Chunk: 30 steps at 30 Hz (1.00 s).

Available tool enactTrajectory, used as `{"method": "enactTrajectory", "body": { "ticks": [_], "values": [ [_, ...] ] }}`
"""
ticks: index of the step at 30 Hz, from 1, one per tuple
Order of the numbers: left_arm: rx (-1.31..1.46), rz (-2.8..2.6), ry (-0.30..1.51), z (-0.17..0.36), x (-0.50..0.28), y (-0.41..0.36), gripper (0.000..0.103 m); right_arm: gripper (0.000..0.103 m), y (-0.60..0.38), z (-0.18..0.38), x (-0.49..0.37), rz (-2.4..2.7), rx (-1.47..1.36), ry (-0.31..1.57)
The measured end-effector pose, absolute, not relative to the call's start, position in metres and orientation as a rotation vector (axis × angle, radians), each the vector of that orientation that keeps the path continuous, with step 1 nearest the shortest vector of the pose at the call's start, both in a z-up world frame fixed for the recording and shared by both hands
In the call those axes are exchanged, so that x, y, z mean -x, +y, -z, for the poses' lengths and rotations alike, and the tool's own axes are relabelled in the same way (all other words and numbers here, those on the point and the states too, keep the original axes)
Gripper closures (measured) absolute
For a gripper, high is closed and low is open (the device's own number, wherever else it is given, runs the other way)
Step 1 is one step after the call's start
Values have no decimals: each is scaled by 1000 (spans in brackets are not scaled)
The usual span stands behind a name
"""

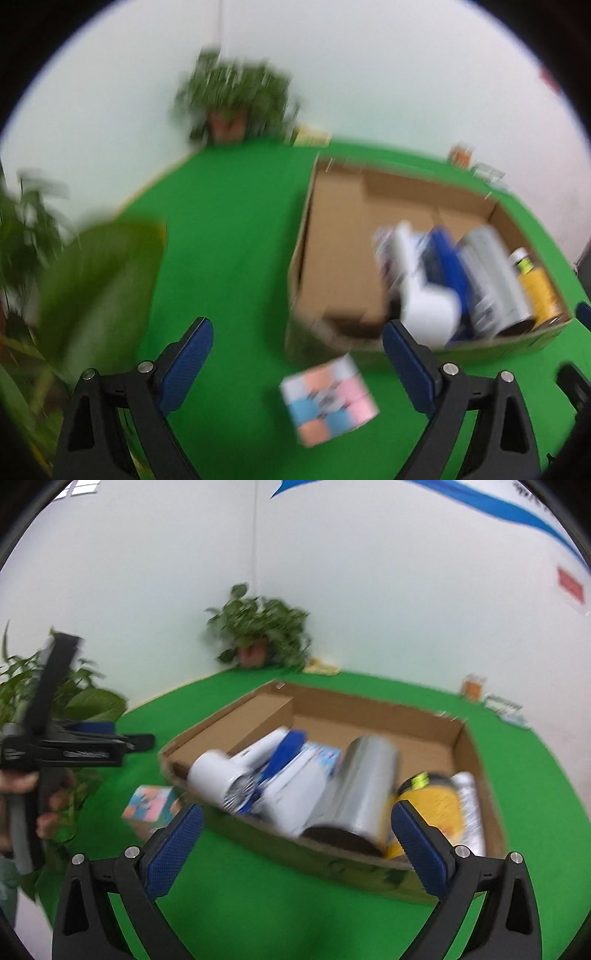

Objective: Organize rigid objects
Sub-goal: 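Move the left gripper to the pastel Rubik's cube and grasp it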

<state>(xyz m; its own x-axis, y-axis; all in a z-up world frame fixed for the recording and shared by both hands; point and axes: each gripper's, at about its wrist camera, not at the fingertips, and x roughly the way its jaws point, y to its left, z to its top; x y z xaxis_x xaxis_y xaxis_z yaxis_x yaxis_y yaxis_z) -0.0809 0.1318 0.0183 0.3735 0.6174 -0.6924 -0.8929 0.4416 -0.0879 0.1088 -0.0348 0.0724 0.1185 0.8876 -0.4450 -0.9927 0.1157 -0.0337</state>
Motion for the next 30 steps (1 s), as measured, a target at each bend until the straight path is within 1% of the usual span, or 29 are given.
{"method": "enactTrajectory", "body": {
  "ticks": [4,6,8,9,13,18,21,24,27,30],
  "values": [
    [661,-941,731,21,82,151,10,1,-45,-52,-95,-1518,396,432],
    [730,-872,678,27,84,155,13,1,-56,-42,-85,-1567,424,440],
    [739,-819,690,30,78,156,35,1,-67,-35,-76,-1602,455,438],
    [734,-800,701,32,72,155,35,1,-72,-31,-73,-1611,464,442],
    [689,-735,733,32,50,135,41,1,-90,-20,-72,-1634,472,486],
    [727,-577,723,30,13,80,41,1,-113,-3,-85,-1636,459,595],
    [685,-402,756,26,-22,33,41,1,-132,5,-92,-1643,508,599],
    [711,-167,786,27,-56,-1,41,1,-154,10,-105,-1634,561,592],
    [693,-39,798,24,-73,-16,41,1,-168,15,-123,-1597,597,597],
    [701,-54,740,10,-60,-7,41,1,-172,16,-143,-1585,593,593]
  ]
}}
